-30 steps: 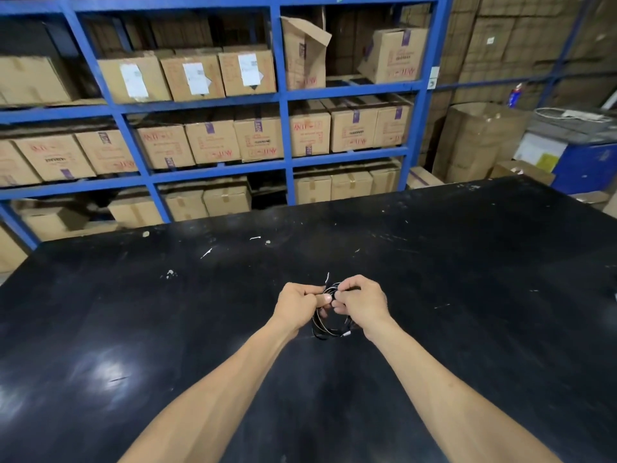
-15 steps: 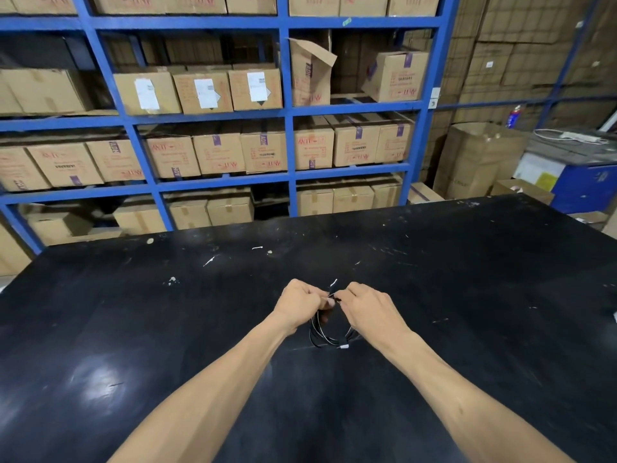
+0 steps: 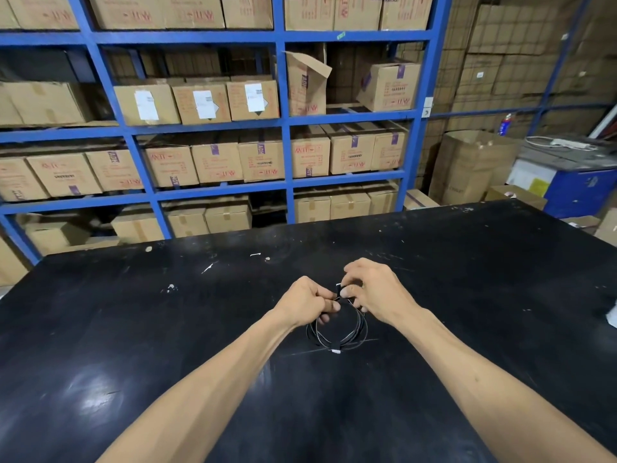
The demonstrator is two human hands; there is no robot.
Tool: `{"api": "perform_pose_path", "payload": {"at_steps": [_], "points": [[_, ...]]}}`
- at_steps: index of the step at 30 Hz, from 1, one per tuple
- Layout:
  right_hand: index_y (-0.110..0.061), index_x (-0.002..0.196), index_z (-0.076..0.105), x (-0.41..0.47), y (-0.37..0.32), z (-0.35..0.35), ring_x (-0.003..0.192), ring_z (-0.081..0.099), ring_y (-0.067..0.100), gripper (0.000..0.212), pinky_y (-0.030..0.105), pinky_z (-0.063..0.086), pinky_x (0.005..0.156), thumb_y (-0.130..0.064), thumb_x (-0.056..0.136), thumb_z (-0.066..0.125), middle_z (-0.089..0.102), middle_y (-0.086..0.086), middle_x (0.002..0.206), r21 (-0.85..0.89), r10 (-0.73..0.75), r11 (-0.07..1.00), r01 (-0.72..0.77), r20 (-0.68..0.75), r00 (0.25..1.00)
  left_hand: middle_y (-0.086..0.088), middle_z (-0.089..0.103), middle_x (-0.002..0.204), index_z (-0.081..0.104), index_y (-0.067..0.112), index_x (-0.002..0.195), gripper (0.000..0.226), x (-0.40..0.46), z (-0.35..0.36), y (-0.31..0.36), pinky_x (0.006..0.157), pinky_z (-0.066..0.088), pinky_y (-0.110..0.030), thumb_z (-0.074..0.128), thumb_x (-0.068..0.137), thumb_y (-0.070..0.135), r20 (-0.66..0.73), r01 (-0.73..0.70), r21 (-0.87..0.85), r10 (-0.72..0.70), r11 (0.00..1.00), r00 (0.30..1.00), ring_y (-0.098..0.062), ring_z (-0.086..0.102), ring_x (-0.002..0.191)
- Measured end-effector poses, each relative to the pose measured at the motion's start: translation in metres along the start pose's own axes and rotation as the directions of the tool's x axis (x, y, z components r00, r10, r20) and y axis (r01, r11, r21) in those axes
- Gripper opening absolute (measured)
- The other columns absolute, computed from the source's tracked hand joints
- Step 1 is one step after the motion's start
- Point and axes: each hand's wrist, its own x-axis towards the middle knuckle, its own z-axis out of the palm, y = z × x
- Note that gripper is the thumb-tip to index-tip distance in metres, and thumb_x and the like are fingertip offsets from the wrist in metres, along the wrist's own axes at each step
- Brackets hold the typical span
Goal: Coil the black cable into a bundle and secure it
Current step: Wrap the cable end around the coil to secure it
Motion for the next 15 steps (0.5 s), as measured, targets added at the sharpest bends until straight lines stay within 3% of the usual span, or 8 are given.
{"api": "perform_pose_path", "payload": {"at_steps": [2, 4, 7, 9, 12, 15], "points": [[-0.027, 0.107, 0.068, 0.002, 0.000, -0.006, 0.066, 0.070, 0.016, 0.020, 0.039, 0.062, 0.069, -0.019, 0.090, 0.074, 0.069, -0.009, 0.107, 0.061, 0.026, 0.998, -0.033, 0.099, 0.995, -0.010, 0.072, 0.072, 0.081, 0.008, 0.082, 0.011, 0.000, -0.003, 0.002, 0.059, 0.051, -0.026, 0.072, 0.083, 0.002, 0.007, -0.005, 0.018, 0.005, 1.000, 1.000, -0.012, 0.056, 0.052], [-0.032, 0.120, 0.065, 0.004, -0.002, -0.011, 0.078, 0.070, 0.017, 0.031, 0.040, 0.059, 0.080, -0.023, 0.091, 0.074, 0.072, -0.010, 0.103, 0.035, 0.048, 0.998, -0.055, 0.195, 0.980, -0.009, 0.072, 0.071, 0.080, 0.006, 0.086, 0.009, -0.001, -0.004, 0.004, 0.059, 0.051, -0.026, 0.073, 0.083, 0.002, 0.014, -0.010, 0.015, 0.010, 1.000, 1.000, -0.012, 0.056, 0.053], [-0.028, 0.104, 0.075, 0.006, -0.005, -0.007, 0.094, 0.064, 0.021, 0.014, 0.036, 0.052, 0.081, -0.025, 0.095, 0.065, 0.073, -0.006, 0.097, -0.155, 0.063, 0.987, -0.043, 0.131, 0.989, -0.007, 0.071, 0.072, 0.076, 0.004, 0.091, 0.008, -0.005, -0.003, 0.007, 0.060, 0.052, -0.027, 0.075, 0.084, 0.003, 0.003, -0.027, -0.090, 0.027, 0.996, 1.000, -0.013, 0.058, 0.056], [-0.025, 0.099, 0.075, 0.006, -0.004, 0.000, 0.093, 0.064, 0.023, 0.017, 0.033, 0.048, 0.073, -0.019, 0.095, 0.059, 0.074, -0.002, 0.098, -0.166, 0.111, 0.981, -0.103, 0.038, 0.993, -0.005, 0.073, 0.082, 0.075, 0.006, 0.105, 0.027, -0.008, -0.007, 0.005, 0.067, 0.052, -0.027, 0.081, 0.080, 0.015, -0.028, -0.001, -0.194, -0.004, 0.981, 1.000, -0.015, 0.065, 0.068], [-0.022, 0.092, 0.075, 0.006, 0.010, 0.006, 0.090, 0.066, 0.024, 0.022, 0.033, 0.053, 0.074, -0.013, 0.092, 0.055, 0.075, 0.001, 0.096, 0.024, 0.267, 0.964, -0.266, -0.098, 0.959, -0.003, 0.073, 0.095, 0.071, 0.017, 0.118, 0.046, -0.012, -0.017, -0.005, 0.072, 0.054, -0.031, 0.085, 0.074, 0.024, 0.019, 0.080, -0.326, -0.078, 0.942, 0.997, -0.015, 0.066, 0.085], [-0.021, 0.084, 0.075, 0.007, 0.028, 0.012, 0.077, 0.071, 0.020, 0.019, 0.034, 0.060, 0.078, -0.014, 0.092, 0.060, 0.075, 0.001, 0.082, 0.313, 0.401, 0.881, -0.355, -0.095, 0.911, -0.019, 0.071, 0.099, 0.070, 0.005, 0.108, 0.032, -0.018, -0.019, -0.018, 0.082, 0.060, -0.045, 0.080, 0.078, 0.004, 0.078, 0.131, -0.546, -0.105, 0.828, 0.991, -0.027, 0.066, 0.089]]}}
